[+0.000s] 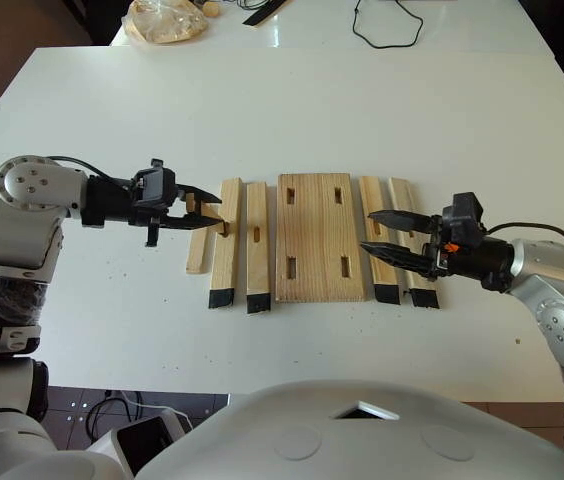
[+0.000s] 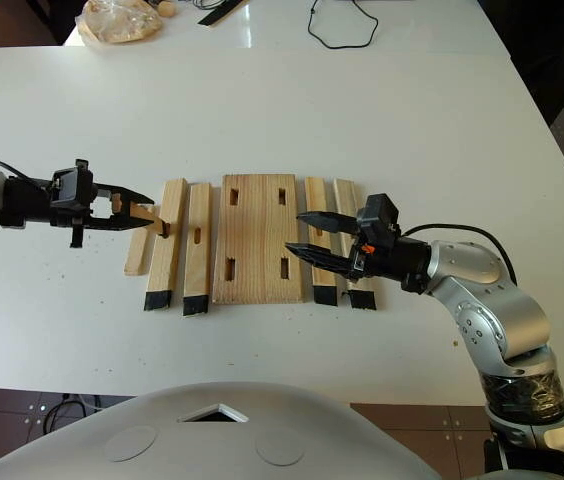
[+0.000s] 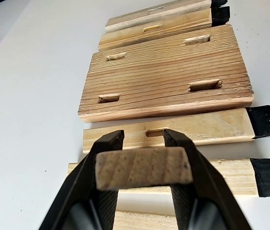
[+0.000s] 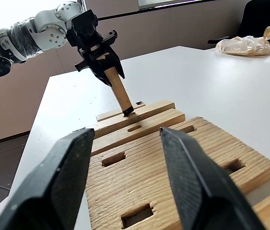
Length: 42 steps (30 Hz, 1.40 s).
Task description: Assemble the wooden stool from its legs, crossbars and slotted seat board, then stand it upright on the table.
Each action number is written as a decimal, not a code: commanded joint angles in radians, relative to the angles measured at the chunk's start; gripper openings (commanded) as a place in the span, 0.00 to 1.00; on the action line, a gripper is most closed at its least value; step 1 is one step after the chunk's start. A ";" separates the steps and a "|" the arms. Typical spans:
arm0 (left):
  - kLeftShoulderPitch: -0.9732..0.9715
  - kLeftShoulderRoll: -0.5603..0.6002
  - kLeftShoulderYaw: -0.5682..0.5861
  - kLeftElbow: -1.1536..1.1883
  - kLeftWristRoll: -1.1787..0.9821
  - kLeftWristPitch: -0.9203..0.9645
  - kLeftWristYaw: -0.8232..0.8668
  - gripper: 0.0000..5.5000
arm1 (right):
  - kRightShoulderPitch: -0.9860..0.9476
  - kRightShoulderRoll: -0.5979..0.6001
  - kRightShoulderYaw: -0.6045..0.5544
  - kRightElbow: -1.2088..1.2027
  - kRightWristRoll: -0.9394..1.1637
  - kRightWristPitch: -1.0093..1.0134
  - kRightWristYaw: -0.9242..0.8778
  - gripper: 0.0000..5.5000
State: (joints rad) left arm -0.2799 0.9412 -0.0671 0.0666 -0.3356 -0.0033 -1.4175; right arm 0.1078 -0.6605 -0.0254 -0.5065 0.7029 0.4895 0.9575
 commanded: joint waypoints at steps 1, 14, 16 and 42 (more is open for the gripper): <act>-0.003 0.036 -0.004 0.013 0.034 0.021 -0.019 0.24 | 0.004 -0.004 0.002 -0.004 -0.009 -0.008 0.004 0.46; -0.049 0.046 0.007 0.030 0.052 0.012 -0.049 0.24 | 0.013 -0.004 0.013 -0.008 -0.017 -0.013 -0.003 0.46; -0.060 0.044 0.008 0.034 0.053 0.007 -0.050 0.24 | 0.017 -0.005 0.016 -0.010 -0.018 -0.015 -0.002 0.46; 0.067 0.023 -0.060 -0.068 0.008 0.132 -0.088 0.24 | 0.015 -0.018 0.046 0.004 -0.034 -0.017 0.033 0.46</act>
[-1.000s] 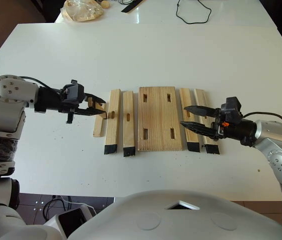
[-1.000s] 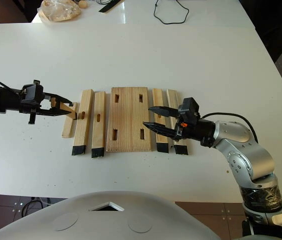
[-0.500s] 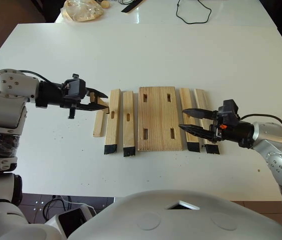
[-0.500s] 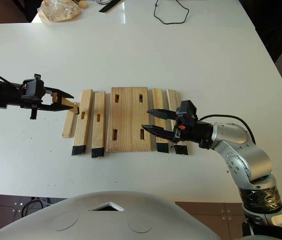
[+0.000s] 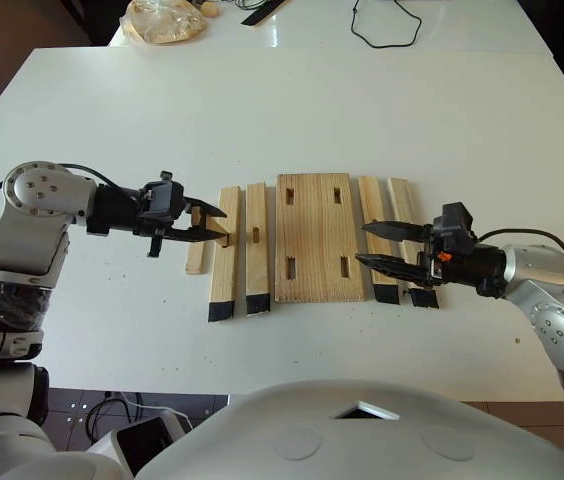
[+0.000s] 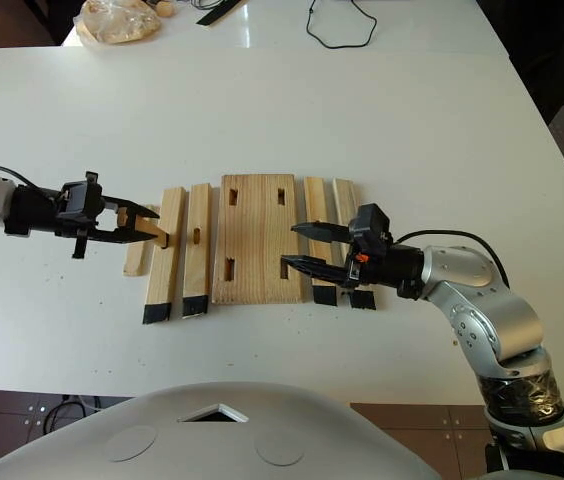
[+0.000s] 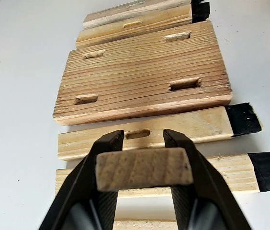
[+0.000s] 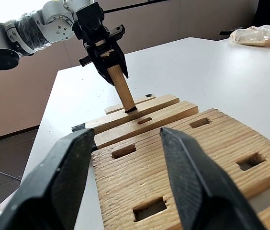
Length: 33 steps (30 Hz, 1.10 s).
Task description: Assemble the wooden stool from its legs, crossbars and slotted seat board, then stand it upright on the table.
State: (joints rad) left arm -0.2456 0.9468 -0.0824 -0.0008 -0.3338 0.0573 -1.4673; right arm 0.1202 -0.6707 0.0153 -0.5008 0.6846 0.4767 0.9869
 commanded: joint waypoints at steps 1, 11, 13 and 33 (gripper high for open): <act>0.028 0.012 -0.056 0.010 0.014 0.074 -0.039 0.24 | 0.001 -0.007 0.007 0.002 -0.018 -0.005 0.003 0.46; 0.101 -0.048 -0.078 0.082 0.035 0.052 0.046 0.24 | -0.029 -0.009 0.030 0.052 -0.050 -0.015 0.026 0.46; 0.137 -0.048 -0.073 0.079 0.024 0.073 0.068 0.24 | -0.033 -0.010 0.033 0.061 -0.057 -0.018 0.033 0.46; 0.236 -0.162 -0.046 0.108 0.038 0.038 0.297 0.49 | -0.078 -0.015 0.044 0.106 -0.099 -0.026 0.086 0.46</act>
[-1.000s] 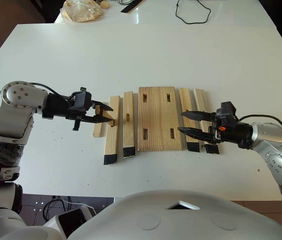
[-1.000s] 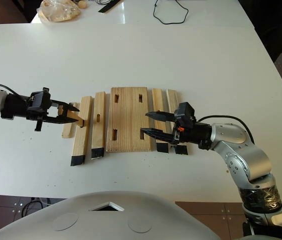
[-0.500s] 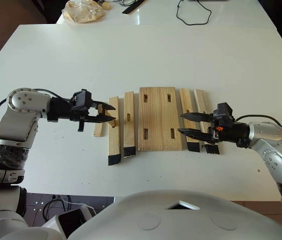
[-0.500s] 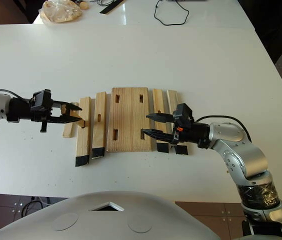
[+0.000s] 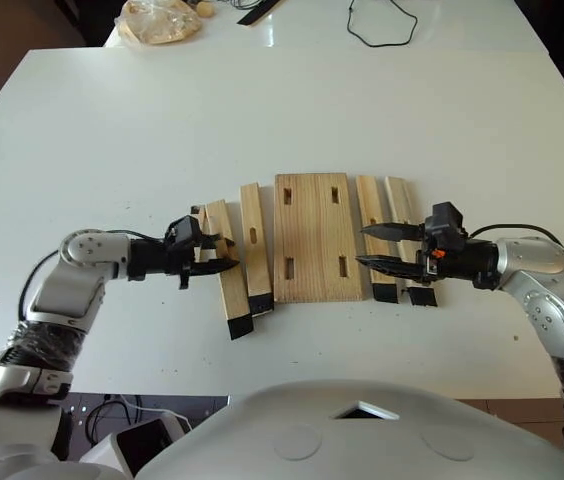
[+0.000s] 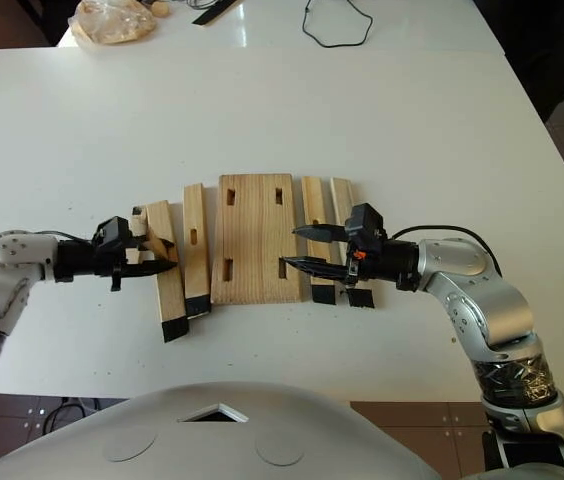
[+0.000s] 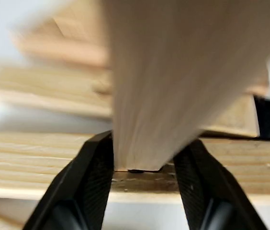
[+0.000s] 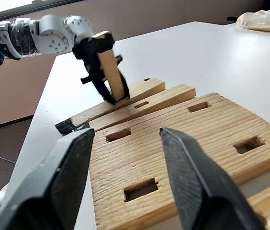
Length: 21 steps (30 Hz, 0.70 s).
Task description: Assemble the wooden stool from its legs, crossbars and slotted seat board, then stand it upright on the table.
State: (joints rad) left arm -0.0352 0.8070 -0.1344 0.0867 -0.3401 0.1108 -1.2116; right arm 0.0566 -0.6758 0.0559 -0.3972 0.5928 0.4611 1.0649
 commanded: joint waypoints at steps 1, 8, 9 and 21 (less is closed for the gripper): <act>0.027 -0.033 0.013 0.025 0.044 -0.029 0.055 0.52 | -0.017 -0.008 0.004 0.004 -0.010 -0.011 0.010 0.46; 0.041 -0.055 0.109 -0.012 -0.027 -0.036 0.081 0.55 | -0.039 -0.012 0.004 0.016 -0.013 -0.015 0.022 0.46; 0.046 -0.052 0.128 -0.026 -0.039 -0.030 0.080 0.55 | -0.039 -0.013 0.003 0.016 -0.012 -0.016 0.024 0.46; 0.048 -0.050 0.343 -0.396 -0.292 0.215 0.190 0.55 | -0.042 -0.007 -0.006 0.024 -0.017 -0.036 0.023 0.46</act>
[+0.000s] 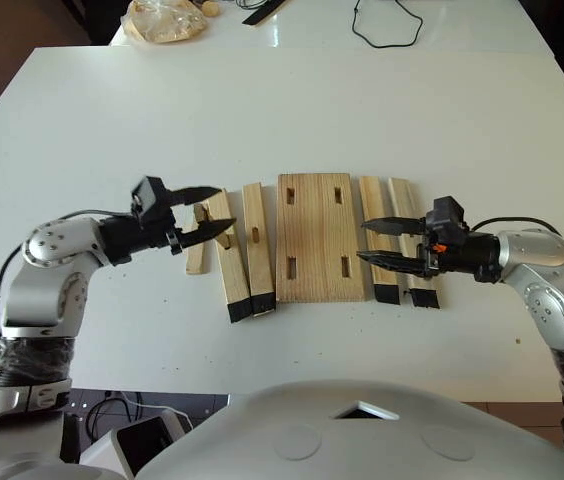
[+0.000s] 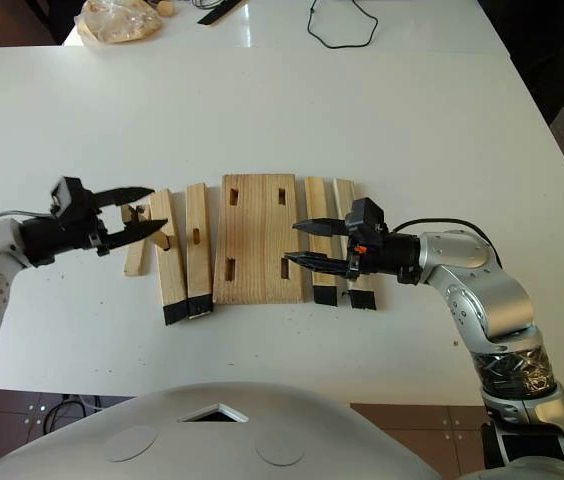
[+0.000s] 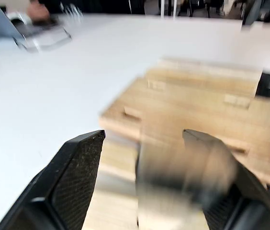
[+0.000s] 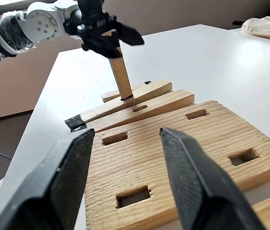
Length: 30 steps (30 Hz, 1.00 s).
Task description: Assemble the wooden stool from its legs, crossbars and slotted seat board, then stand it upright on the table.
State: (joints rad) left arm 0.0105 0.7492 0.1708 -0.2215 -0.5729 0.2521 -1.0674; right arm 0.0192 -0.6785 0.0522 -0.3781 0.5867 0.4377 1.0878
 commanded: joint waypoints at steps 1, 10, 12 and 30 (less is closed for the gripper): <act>0.008 0.005 0.045 -0.112 -0.073 0.091 0.058 0.55 | -0.004 -0.004 -0.001 0.007 -0.013 -0.014 0.000 0.46; -0.002 -0.033 0.140 -0.229 -0.231 0.213 0.195 0.55 | -0.042 -0.008 -0.005 0.036 -0.003 -0.013 0.018 0.46; -0.051 -0.049 0.176 -0.215 -0.303 0.252 0.251 0.55 | -0.044 -0.006 -0.006 0.039 -0.004 -0.014 0.017 0.46; -0.067 -0.147 0.130 -0.235 -0.361 0.326 0.399 0.55 | -0.026 0.008 -0.006 -0.001 0.005 -0.004 -0.008 0.46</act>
State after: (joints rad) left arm -0.0827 0.6092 0.3111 -0.4369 -0.9320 0.5692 -0.6707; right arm -0.0112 -0.6691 0.0479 -0.3646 0.5867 0.4303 1.0844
